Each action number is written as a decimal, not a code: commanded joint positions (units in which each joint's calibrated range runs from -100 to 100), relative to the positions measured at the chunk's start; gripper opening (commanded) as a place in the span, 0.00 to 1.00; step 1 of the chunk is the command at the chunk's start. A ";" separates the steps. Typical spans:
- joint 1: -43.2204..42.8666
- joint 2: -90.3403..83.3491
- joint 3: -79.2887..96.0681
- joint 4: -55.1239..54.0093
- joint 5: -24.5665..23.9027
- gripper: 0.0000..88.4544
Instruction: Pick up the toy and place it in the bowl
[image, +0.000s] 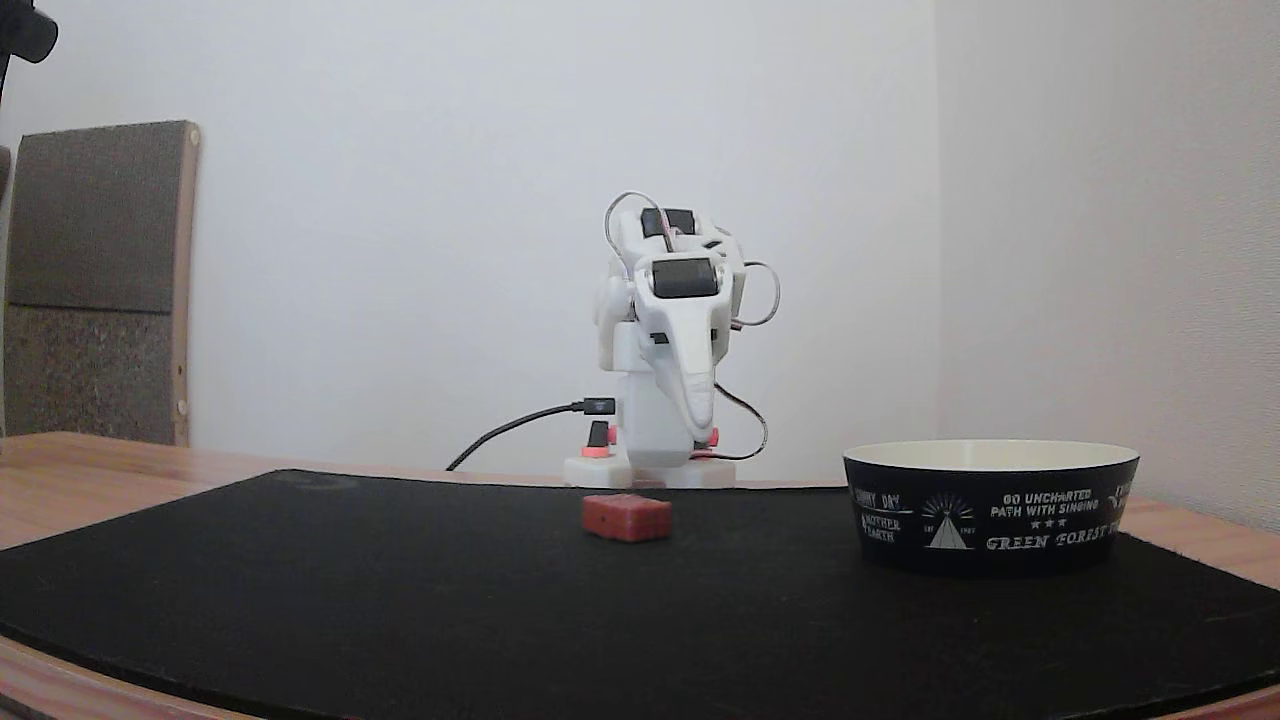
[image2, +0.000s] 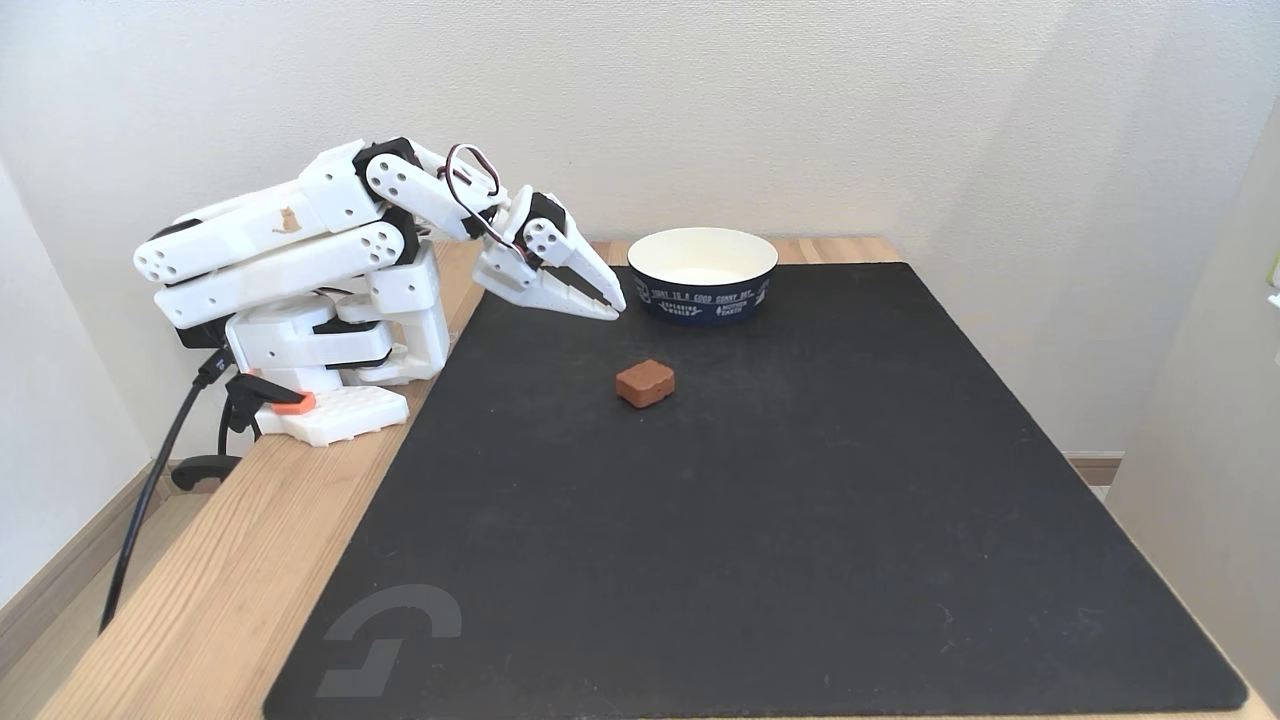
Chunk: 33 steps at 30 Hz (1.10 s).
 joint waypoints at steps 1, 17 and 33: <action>0.46 -0.42 0.78 -0.31 -0.09 0.03; 0.46 -0.42 0.78 -0.39 -0.09 0.03; -0.12 -0.67 0.78 0.29 0.01 0.03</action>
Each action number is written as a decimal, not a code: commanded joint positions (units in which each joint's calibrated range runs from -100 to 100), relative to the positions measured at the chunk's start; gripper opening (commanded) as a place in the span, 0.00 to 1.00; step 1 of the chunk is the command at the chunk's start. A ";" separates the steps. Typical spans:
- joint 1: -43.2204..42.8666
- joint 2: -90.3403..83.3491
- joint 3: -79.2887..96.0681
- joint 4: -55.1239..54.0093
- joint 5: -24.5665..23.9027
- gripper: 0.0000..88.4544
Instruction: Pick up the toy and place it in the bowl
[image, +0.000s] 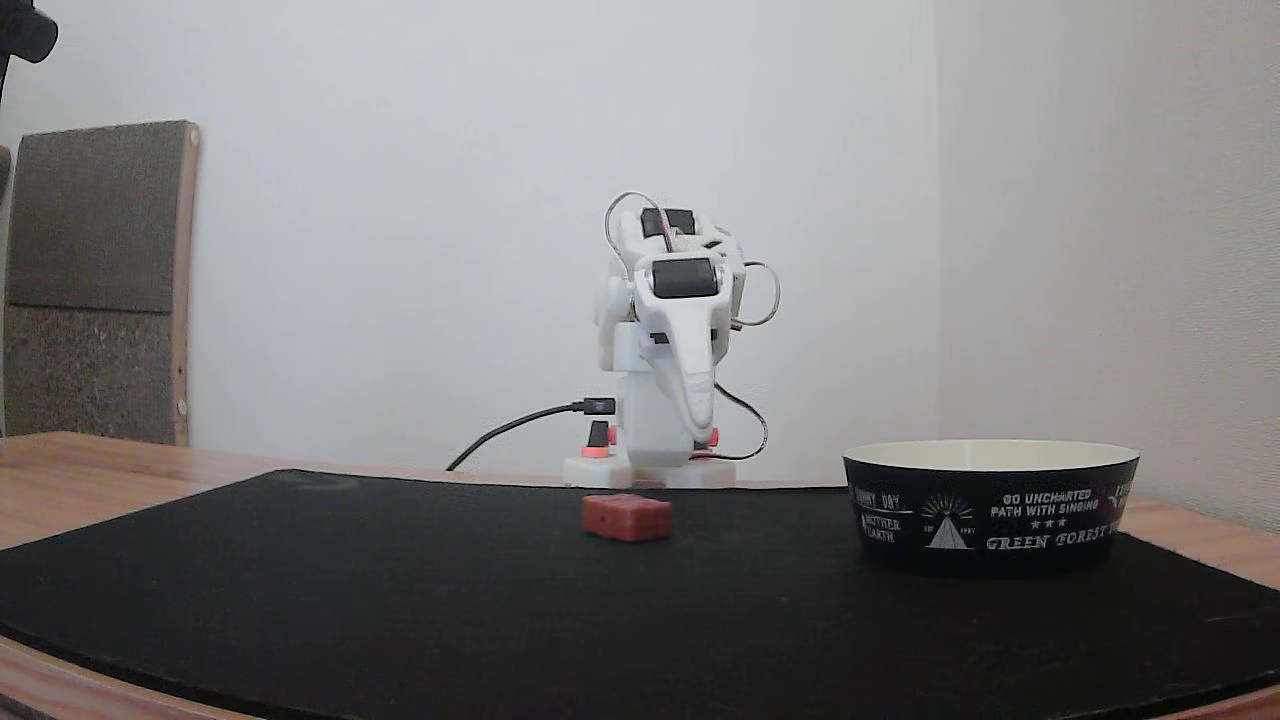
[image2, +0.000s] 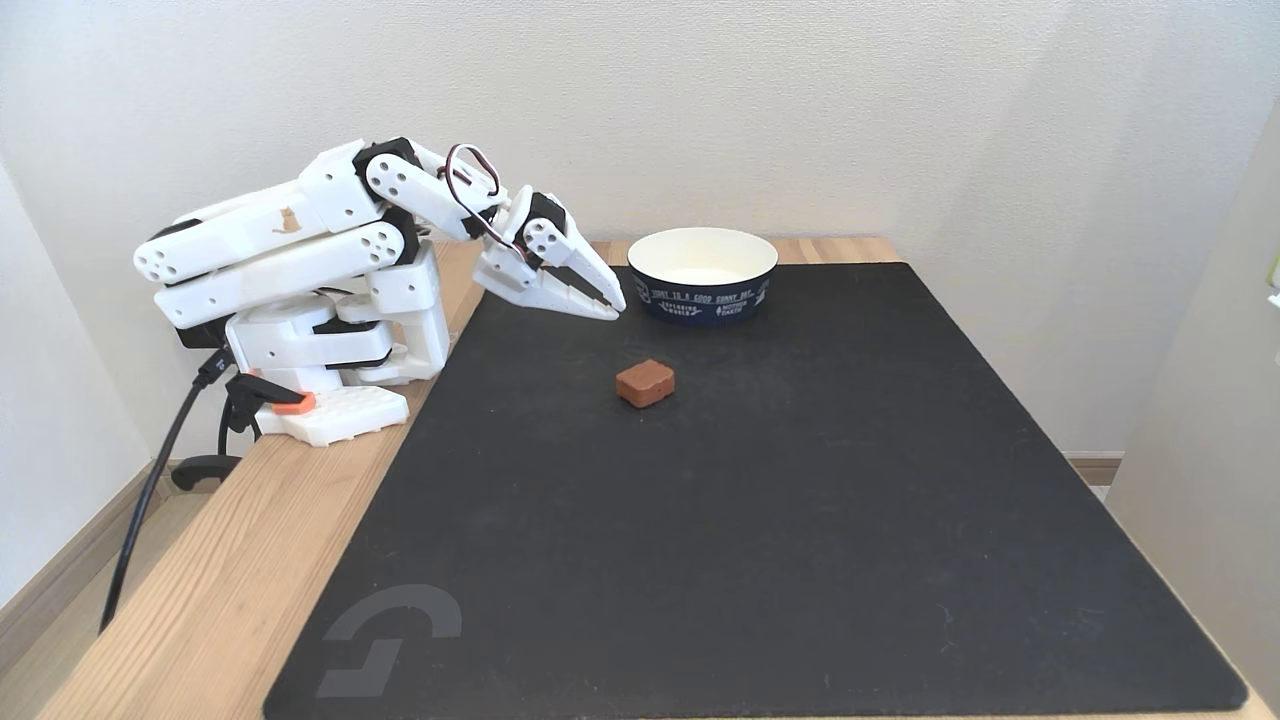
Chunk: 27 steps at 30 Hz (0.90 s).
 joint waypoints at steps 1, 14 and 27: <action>-0.12 -0.67 0.78 0.29 0.01 0.03; 0.04 -0.50 0.78 -0.31 0.01 0.32; 0.71 8.92 -6.16 -0.31 -3.38 0.33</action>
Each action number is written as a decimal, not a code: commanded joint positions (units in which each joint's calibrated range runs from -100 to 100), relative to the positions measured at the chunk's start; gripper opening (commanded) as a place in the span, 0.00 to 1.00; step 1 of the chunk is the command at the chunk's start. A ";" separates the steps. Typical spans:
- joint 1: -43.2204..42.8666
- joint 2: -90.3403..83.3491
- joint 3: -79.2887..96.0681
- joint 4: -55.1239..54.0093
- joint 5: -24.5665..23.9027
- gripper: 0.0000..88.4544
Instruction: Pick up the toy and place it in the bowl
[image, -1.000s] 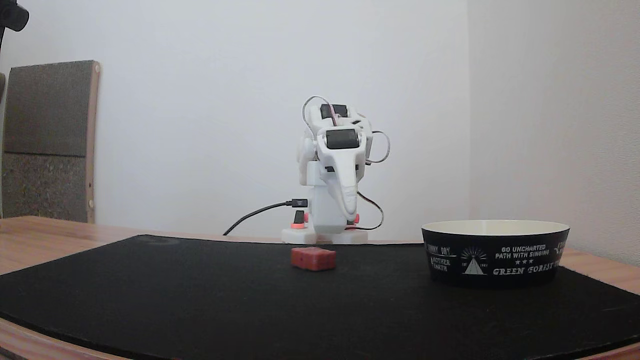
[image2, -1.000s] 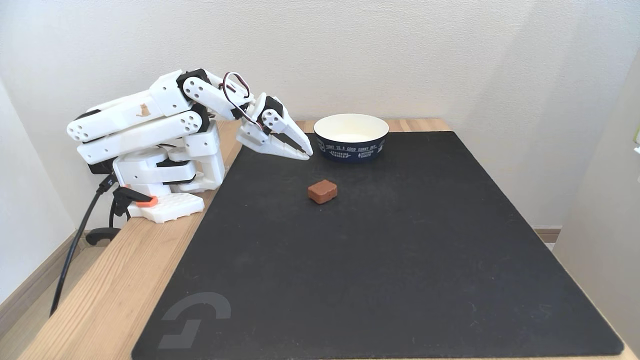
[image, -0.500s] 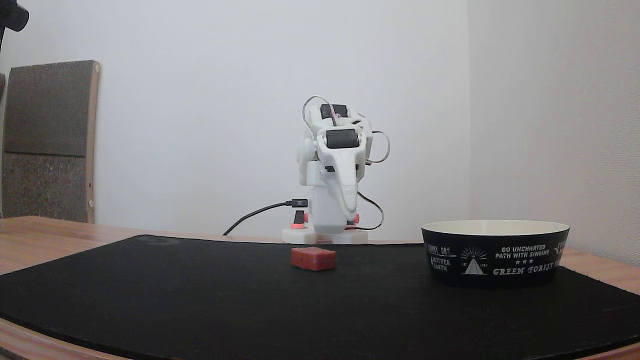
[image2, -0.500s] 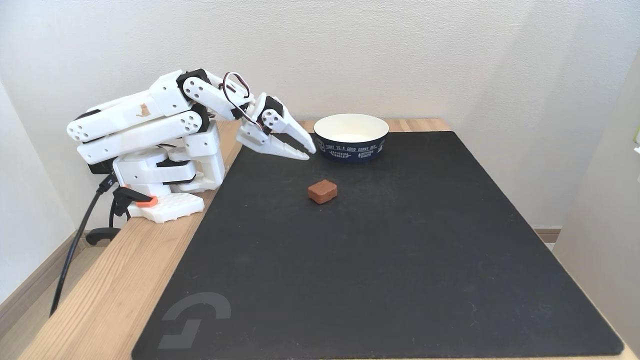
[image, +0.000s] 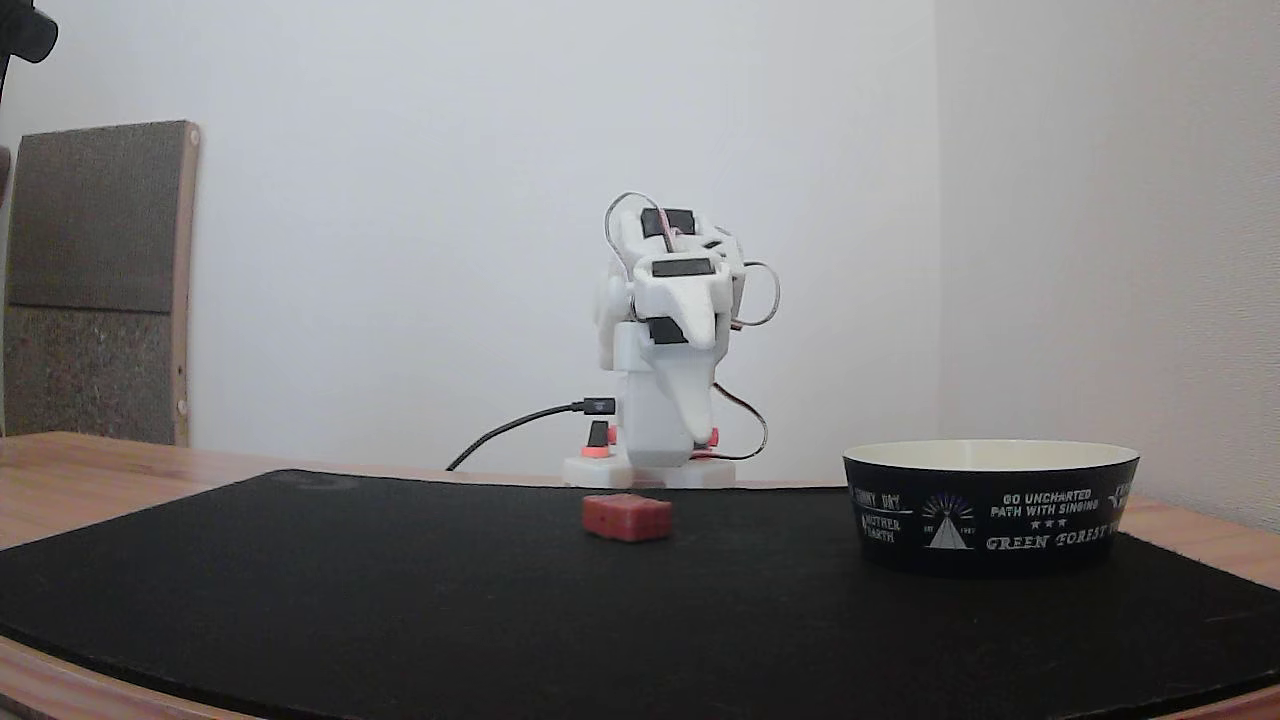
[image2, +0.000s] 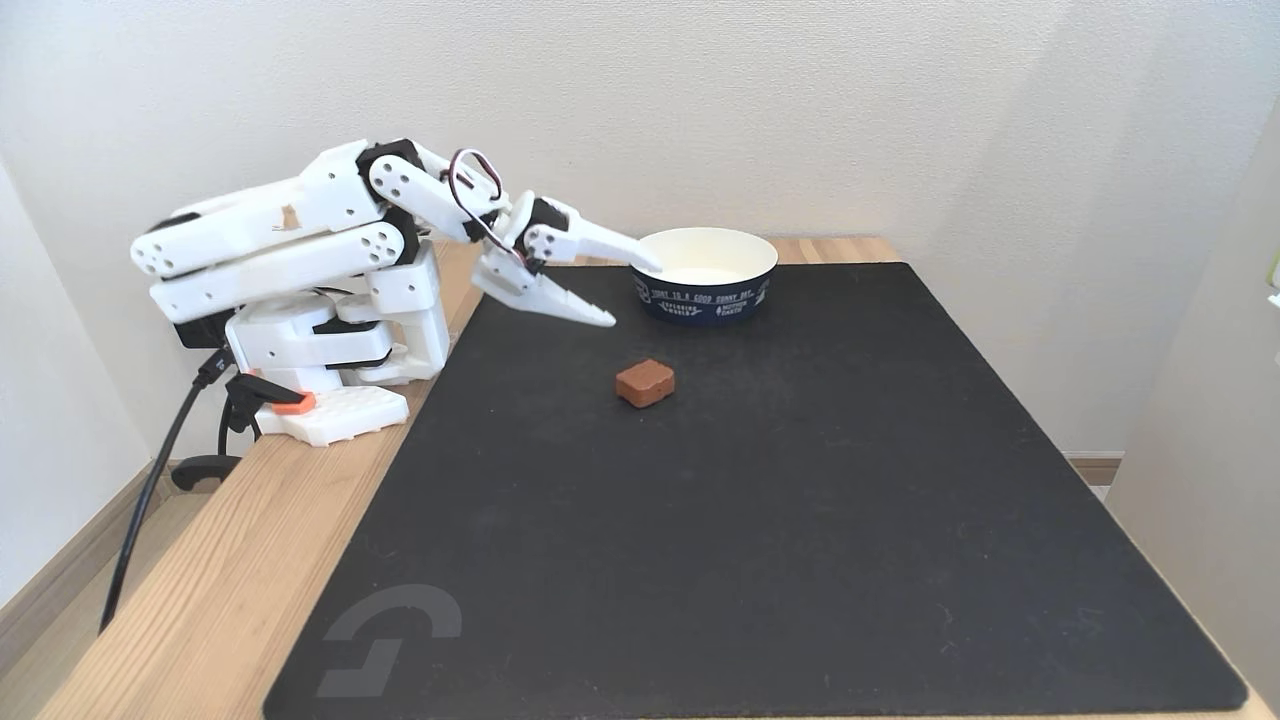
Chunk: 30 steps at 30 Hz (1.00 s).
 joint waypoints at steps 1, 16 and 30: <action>0.63 13.84 -10.92 0.03 -5.53 0.33; 11.42 67.12 -50.13 4.35 -13.93 0.33; 12.67 85.96 -59.59 8.58 -17.74 0.33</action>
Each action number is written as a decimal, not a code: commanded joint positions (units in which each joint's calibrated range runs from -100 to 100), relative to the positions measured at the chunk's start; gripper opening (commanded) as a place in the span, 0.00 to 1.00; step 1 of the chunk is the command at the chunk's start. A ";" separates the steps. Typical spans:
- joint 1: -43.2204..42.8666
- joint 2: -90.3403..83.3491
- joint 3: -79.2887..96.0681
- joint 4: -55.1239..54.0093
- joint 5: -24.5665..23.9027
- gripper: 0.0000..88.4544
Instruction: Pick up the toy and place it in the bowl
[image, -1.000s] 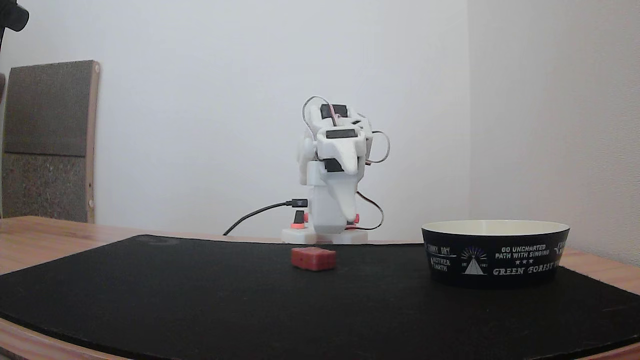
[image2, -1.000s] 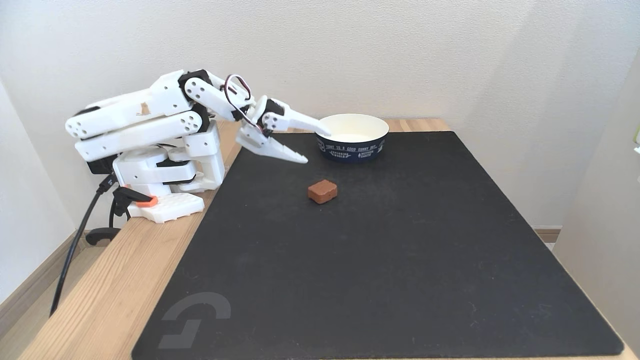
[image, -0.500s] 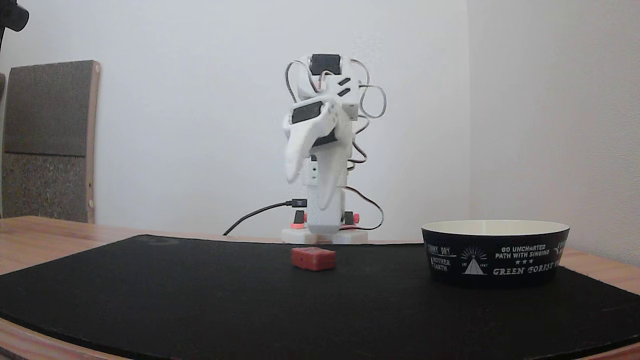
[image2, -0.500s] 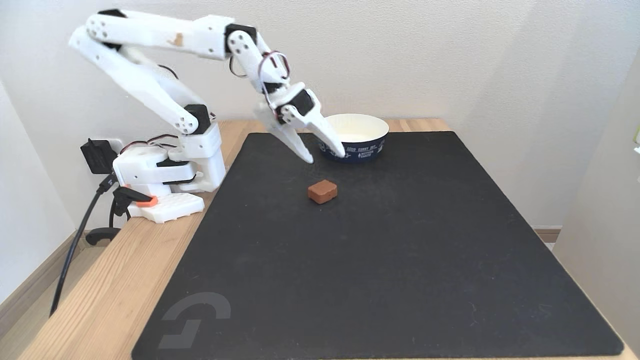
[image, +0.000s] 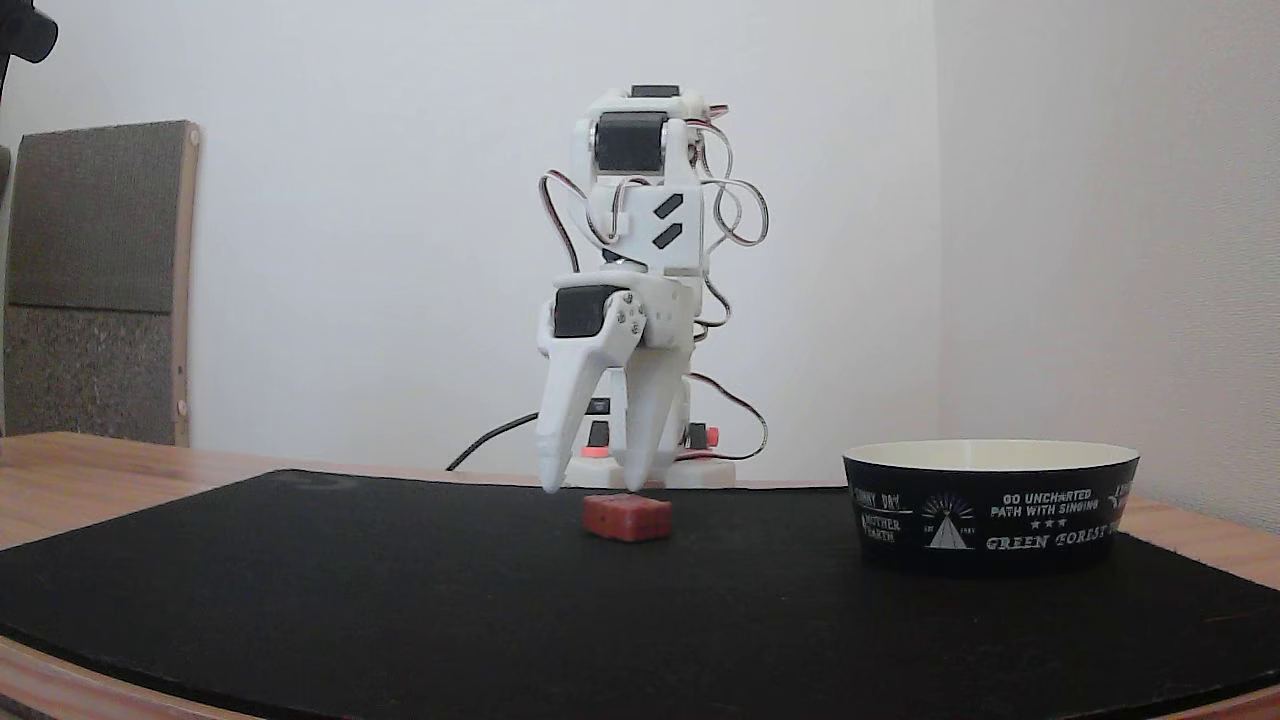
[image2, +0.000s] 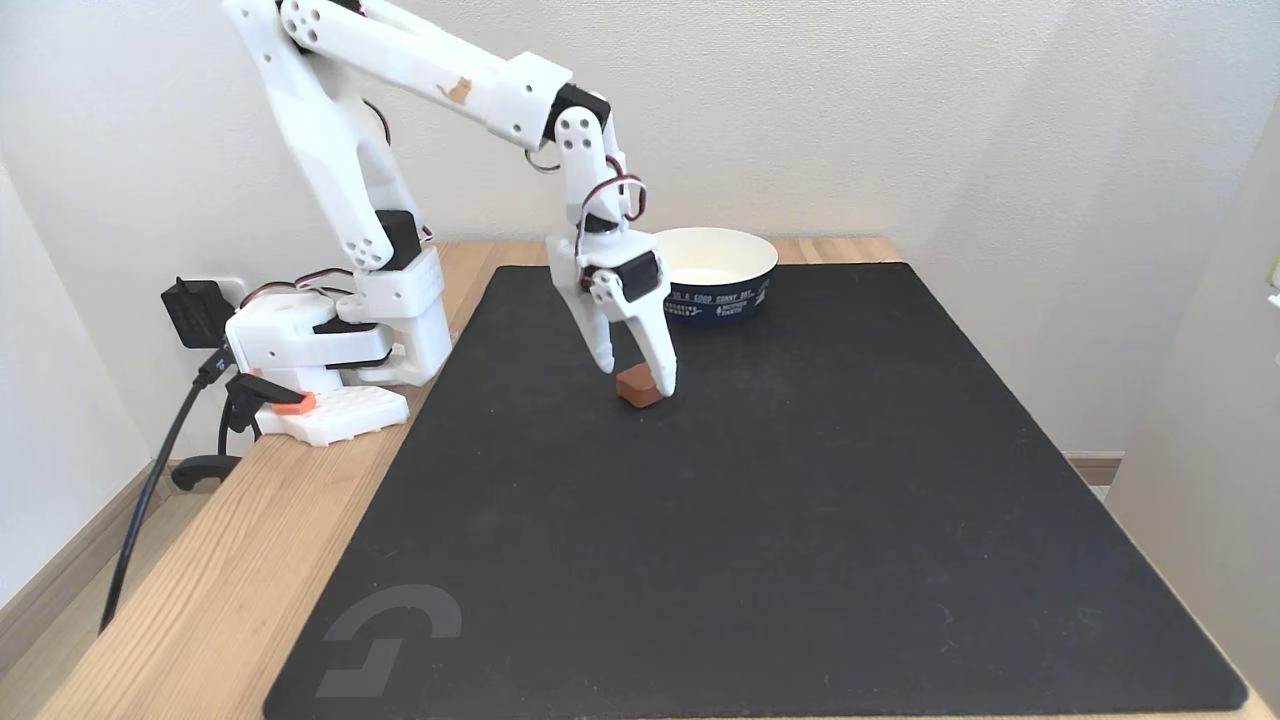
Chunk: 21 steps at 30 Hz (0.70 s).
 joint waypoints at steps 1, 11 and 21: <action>0.35 1.69 -2.44 -0.36 -1.17 0.33; -1.32 2.03 -4.06 -0.45 -3.04 0.33; -1.40 5.03 -4.24 -4.85 -4.51 0.32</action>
